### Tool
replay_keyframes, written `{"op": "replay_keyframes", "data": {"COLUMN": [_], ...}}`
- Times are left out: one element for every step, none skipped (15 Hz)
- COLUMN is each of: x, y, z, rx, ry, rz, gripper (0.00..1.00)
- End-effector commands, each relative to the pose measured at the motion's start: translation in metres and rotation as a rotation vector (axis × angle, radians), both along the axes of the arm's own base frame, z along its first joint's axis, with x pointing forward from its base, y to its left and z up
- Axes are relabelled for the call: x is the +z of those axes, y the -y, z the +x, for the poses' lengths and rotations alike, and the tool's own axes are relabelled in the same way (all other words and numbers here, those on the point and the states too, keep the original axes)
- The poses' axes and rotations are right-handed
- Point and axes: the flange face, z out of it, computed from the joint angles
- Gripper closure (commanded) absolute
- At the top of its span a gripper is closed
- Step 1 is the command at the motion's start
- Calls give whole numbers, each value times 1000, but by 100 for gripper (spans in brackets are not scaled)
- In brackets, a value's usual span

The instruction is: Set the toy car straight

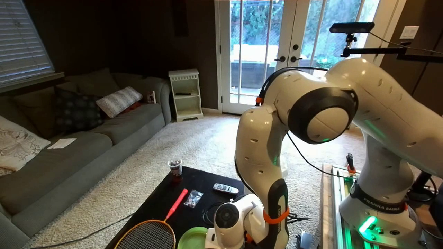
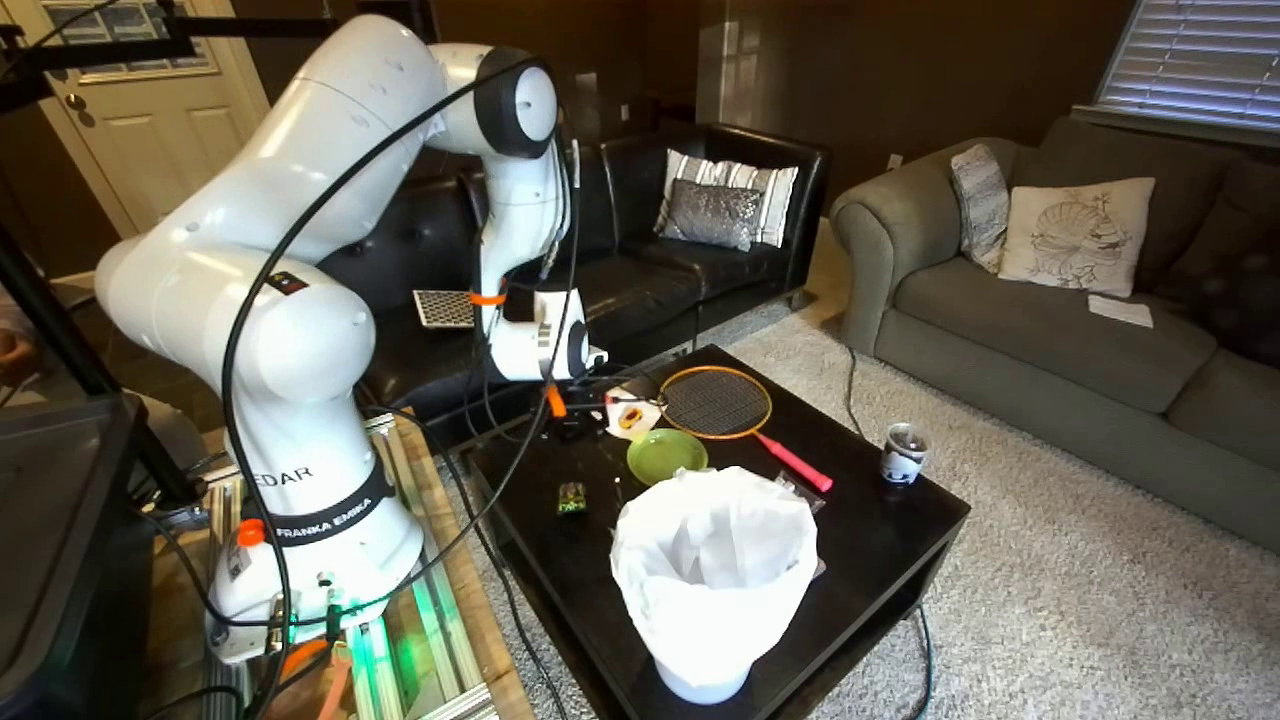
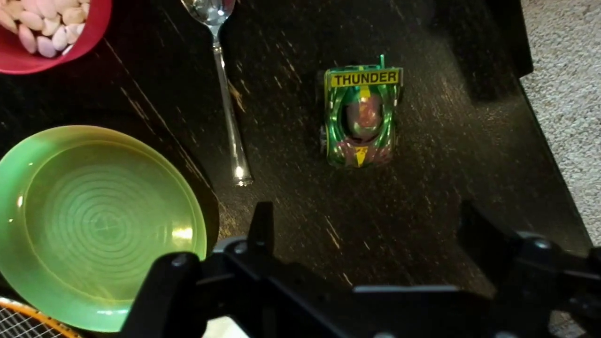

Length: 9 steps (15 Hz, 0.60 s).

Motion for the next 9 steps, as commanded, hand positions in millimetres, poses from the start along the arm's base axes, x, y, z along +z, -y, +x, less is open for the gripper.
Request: {"op": "replay_keyframes", "data": {"x": [-29,-35,-40,-47,-52,-58,-63,-67,-71], "y": [0,1,3,4,5,7,8,9,9], "z": [-1,-2,-4,-6,-7,-9,-10,-10,-10], "rx": [-23,-22,-20,-11,-10,-10,-10,-13,-17], "ry": [-3,-5,-7,-17,-25,-32,-35,-38,-38], "rz": [39,40,34,39,30,30,30,30,30], "gripper": [0,0,0,0,0,0,0,0,0]}}
